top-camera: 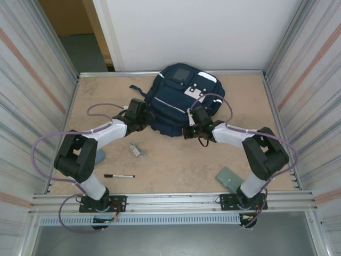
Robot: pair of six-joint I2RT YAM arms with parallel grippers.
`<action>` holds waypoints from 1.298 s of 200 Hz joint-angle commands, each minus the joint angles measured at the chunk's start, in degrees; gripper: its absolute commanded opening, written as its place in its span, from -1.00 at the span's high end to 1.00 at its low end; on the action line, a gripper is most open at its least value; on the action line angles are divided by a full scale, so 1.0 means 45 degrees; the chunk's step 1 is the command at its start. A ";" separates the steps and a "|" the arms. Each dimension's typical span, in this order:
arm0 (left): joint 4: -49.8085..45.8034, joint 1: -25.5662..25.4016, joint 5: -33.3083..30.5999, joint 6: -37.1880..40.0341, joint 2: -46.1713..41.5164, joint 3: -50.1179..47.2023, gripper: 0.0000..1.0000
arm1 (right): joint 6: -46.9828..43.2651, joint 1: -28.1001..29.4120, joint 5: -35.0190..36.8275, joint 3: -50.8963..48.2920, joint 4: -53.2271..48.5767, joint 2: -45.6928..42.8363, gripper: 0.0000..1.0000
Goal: Pack the student bag
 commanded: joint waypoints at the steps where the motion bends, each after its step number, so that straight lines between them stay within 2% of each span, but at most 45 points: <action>1: -0.0639 -0.0338 0.0876 -0.0207 -0.1248 -0.0163 0.08 | -0.0100 0.0415 -0.2473 -0.0076 0.0055 -0.1321 1.00; 7: -0.0831 -0.0531 0.0712 -0.0218 -0.1485 -0.0166 -0.12 | -0.0201 0.0552 -0.2621 0.0031 0.0013 -0.1505 1.00; 18: -0.1268 -0.0838 0.0515 -0.0250 -0.1768 -0.0040 -0.19 | -0.0393 0.0789 -0.2783 0.0210 -0.0016 -0.1709 1.00; 76: -0.1688 -0.1518 0.0360 -0.0590 -0.1086 0.0381 -0.22 | -0.0526 0.1107 -0.3108 0.0559 0.0020 -0.1574 1.00; 108: -0.1619 -0.1871 0.0004 -0.0748 -0.0507 0.0633 -0.16 | -0.0720 0.1536 -0.3056 0.0561 -0.0030 -0.1689 1.00; 127: -0.1879 -0.2175 -0.0999 -0.0831 -0.0235 0.0900 -0.02 | -0.0899 0.1643 -0.3028 0.0710 -0.0367 -0.1708 1.00; 138: -0.1941 -0.2207 -0.1038 -0.0835 -0.0096 0.1130 0.15 | -0.0919 0.1698 -0.2902 0.0642 -0.0426 -0.1783 1.00; 151: -0.2024 -0.2216 -0.0936 -0.0423 0.0031 0.1444 0.45 | -0.0937 0.1688 -0.2677 0.0492 -0.0447 -0.1912 1.00; 159: -0.2221 -0.2206 -0.0946 -0.0117 0.0014 0.1630 0.72 | -0.0967 0.1687 -0.2238 0.0483 -0.0681 -0.1955 1.00; 172: -0.2493 -0.2206 -0.1135 0.0088 -0.0195 0.1694 1.00 | -0.1193 0.1599 -0.1548 0.0588 -0.1596 -0.1974 1.00; 201: -0.2834 -0.1878 -0.0910 0.0962 -0.1062 0.1467 1.00 | -0.1688 0.0782 -0.0560 0.0307 -0.3025 -0.1892 1.00; 226: -0.2980 -0.1342 0.0621 0.2733 -0.1171 0.1744 1.00 | -0.2101 -0.0136 0.0172 -0.0250 -0.3362 -0.1679 1.00; 235: -0.3735 -0.1158 0.1082 0.3429 -0.1000 0.2159 1.00 | -0.2174 -0.0494 0.0224 -0.0436 -0.3267 -0.1648 1.00; 259: -0.4697 -0.0751 0.1544 0.4410 -0.0977 0.2470 1.00 | -0.2134 -0.1135 0.0950 -0.0450 -0.3261 -0.1475 1.00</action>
